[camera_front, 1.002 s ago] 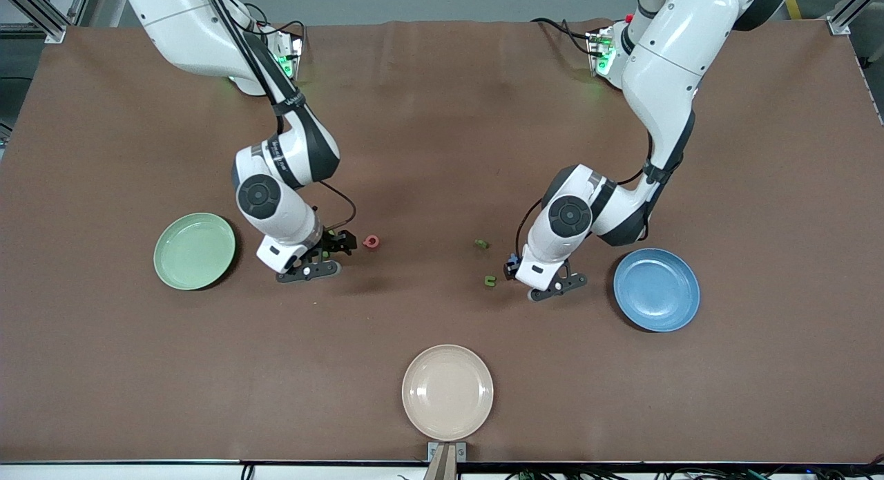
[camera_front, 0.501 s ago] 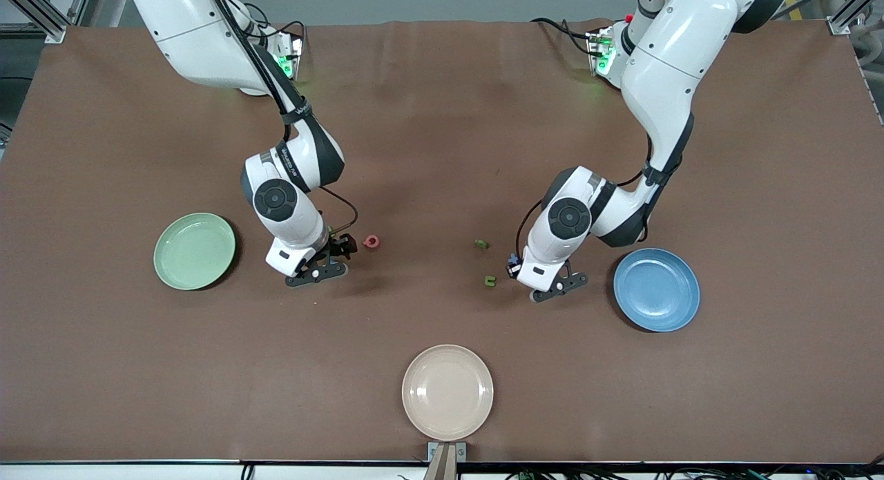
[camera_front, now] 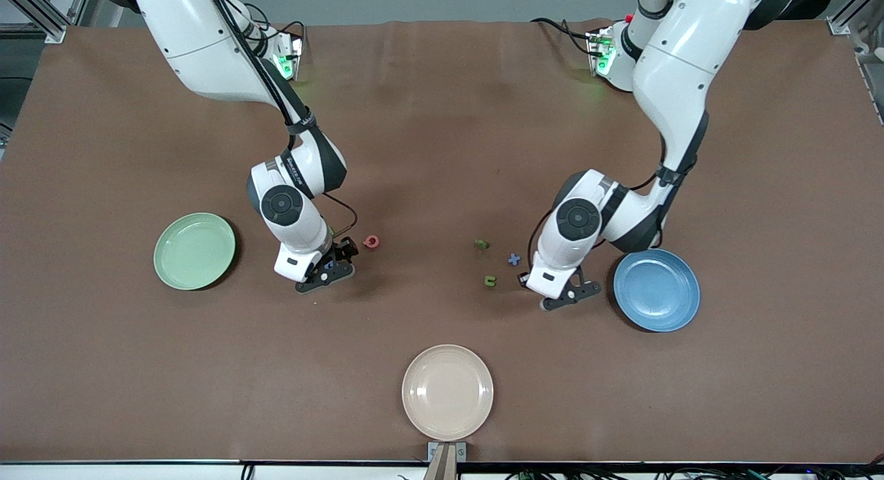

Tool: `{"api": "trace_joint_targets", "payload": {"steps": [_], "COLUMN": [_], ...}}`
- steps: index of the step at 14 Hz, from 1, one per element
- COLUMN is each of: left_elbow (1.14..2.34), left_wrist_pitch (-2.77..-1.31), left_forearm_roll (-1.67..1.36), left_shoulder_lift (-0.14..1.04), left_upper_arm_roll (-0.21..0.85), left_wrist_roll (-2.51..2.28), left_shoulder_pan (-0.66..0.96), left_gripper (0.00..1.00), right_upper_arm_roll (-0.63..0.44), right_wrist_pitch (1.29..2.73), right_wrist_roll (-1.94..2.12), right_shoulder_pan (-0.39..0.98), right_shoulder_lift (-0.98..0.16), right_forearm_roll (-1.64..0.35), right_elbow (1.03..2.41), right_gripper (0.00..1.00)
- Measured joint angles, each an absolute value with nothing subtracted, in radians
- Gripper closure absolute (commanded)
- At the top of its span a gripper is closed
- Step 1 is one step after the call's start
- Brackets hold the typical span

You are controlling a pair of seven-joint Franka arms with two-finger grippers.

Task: Sort upper and lower case letters into plates
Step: 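Place the E on the blue plate while the right gripper grasps c, then carry the c to the green plate while the left gripper grasps the x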

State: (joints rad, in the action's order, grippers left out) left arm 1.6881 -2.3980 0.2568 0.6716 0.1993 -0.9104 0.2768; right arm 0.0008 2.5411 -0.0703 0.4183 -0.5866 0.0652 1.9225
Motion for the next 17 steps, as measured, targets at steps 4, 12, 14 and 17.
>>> {"api": "trace_joint_targets", "payload": {"steps": [4, 12, 14, 17], "left_elbow": [1.686, 1.729, 1.729, 1.726], "left_wrist_pitch": [-2.234, -2.232, -2.251, -2.265], "left_forearm_roll": [0.258, 0.258, 0.258, 0.258], "left_shoulder_lift": [0.555, 0.602, 0.624, 0.629], "left_upper_arm_roll": [0.192, 0.191, 0.191, 0.200], "left_wrist_roll": [-0.647, -0.451, -0.453, -0.487], "left_shoulder_pan": [0.144, -0.083, -0.097, -0.101], "left_gripper": [1.00, 0.35, 0.00, 0.00], "right_upper_arm_roll": [0.000, 0.001, 0.003, 0.005], "right_wrist_pitch": [2.531, 2.517, 2.517, 2.515], "right_wrist_roll": [-0.021, 0.016, 0.016, 0.017], "right_shoulder_pan": [0.417, 0.417, 0.418, 0.418], "right_shoulder_lift": [-0.590, -0.598, -0.598, -0.595], "right_forearm_roll": [0.065, 0.065, 0.065, 0.065], "right_elbow": [1.923, 1.923, 1.921, 1.919], "right_gripper": [0.17, 0.49, 0.60, 0.75]}}
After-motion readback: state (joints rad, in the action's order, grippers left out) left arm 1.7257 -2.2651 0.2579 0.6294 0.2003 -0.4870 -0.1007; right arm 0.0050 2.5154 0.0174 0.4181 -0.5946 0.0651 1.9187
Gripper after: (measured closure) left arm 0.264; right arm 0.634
